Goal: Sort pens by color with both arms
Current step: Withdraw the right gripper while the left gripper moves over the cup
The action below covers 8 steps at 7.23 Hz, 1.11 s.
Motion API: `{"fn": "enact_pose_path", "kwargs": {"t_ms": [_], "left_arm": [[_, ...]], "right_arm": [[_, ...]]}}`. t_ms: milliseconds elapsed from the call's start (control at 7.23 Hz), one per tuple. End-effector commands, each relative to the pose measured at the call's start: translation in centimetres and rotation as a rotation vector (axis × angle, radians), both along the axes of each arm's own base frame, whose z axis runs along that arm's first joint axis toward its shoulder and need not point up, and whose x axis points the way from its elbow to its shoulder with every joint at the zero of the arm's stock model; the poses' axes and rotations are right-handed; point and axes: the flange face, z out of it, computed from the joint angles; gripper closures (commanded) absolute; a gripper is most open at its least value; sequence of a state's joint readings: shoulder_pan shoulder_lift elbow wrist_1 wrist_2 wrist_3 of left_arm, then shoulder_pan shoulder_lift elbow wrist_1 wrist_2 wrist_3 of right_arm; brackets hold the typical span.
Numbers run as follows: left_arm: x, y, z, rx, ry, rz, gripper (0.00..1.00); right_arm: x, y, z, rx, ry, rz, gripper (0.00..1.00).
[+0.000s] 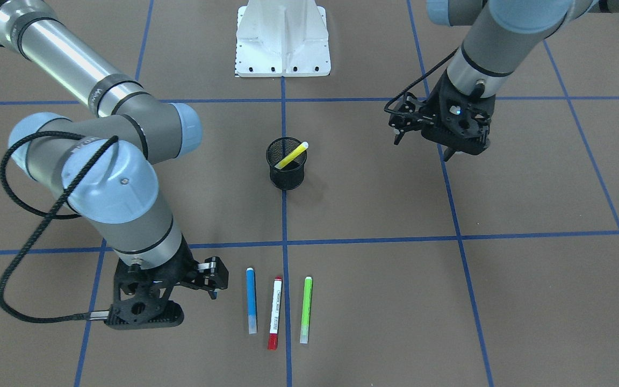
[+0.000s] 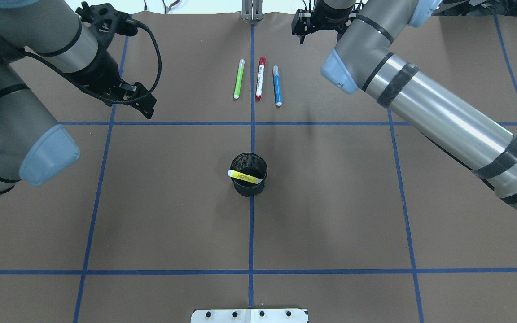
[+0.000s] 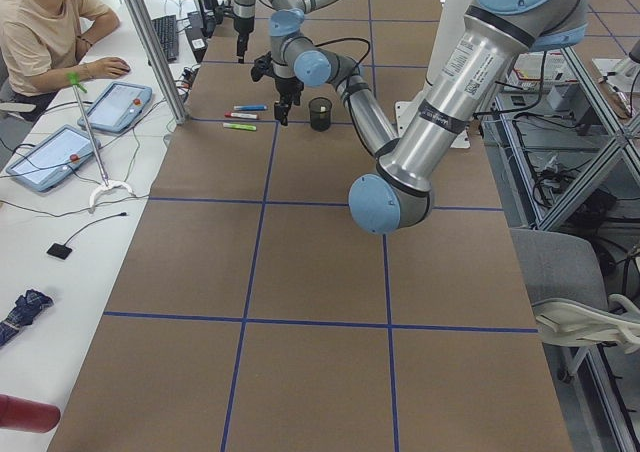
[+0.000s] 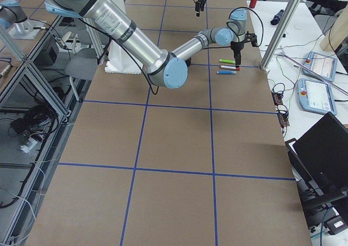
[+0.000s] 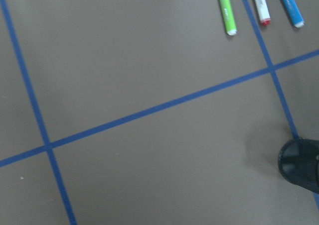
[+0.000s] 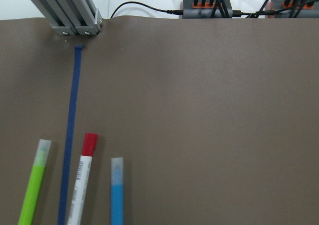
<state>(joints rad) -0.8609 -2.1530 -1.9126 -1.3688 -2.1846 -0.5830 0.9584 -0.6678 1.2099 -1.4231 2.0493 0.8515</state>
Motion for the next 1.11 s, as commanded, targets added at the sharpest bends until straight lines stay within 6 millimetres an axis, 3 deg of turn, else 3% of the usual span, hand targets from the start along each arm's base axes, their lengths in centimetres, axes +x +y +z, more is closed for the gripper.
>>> {"fn": "enact_pose_path", "kwargs": {"t_ms": [0,138,415,553,692,830,968], "left_arm": [[3.3,1.8,-2.2,-0.002,-0.005,0.061,0.02],[4.9,2.4,-3.6,-0.016,-0.018,0.086,0.02],[7.4,0.9,-5.7,0.013,-0.045,0.137,0.03],[8.6,-0.1,-6.5,0.068,-0.105,0.143,0.03],[11.2,0.8,-8.5,0.1,-0.175,0.201,0.03],[11.9,0.4,-9.4,0.137,-0.212,0.248,0.03],[13.5,0.9,-8.7,0.174,-0.239,0.299,0.03]], "right_arm": [[6.6,0.2,4.8,0.016,-0.007,-0.058,0.01],[8.3,-0.1,5.3,0.015,-0.001,-0.084,0.01],[11.9,0.2,6.9,0.023,0.023,-0.113,0.01],[14.1,0.2,8.8,0.003,-0.001,-0.13,0.01],[16.2,0.5,10.8,-0.001,-0.006,-0.139,0.01],[17.5,1.0,12.8,0.013,0.009,-0.159,0.01],[19.1,1.0,14.1,0.023,0.017,-0.165,0.01]]}}
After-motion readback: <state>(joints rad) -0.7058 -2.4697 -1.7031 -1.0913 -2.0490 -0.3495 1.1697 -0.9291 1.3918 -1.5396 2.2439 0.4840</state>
